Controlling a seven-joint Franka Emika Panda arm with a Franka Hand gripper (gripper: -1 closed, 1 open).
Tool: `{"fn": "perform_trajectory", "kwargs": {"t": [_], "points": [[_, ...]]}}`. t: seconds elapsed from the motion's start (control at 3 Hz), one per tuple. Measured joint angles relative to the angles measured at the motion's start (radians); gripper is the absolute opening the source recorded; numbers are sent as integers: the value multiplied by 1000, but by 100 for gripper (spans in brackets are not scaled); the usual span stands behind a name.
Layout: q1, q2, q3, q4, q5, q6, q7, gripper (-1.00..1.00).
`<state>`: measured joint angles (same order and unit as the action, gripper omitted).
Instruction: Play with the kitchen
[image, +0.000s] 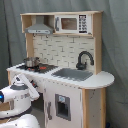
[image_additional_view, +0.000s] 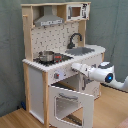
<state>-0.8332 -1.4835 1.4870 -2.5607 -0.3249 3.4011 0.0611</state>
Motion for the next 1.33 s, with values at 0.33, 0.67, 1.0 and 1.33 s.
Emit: {"fn": "perform_trajectory", "kwargs": {"t": [0.33, 0.67, 1.0, 1.33], "points": [[1, 0, 0, -1, 0, 0, 101, -100], [2, 0, 0, -1, 1, 0, 224, -100], [2, -1, 0, -2, 1, 0, 342, -100], [3, -1, 0, -2, 1, 0, 446, -100]]}}
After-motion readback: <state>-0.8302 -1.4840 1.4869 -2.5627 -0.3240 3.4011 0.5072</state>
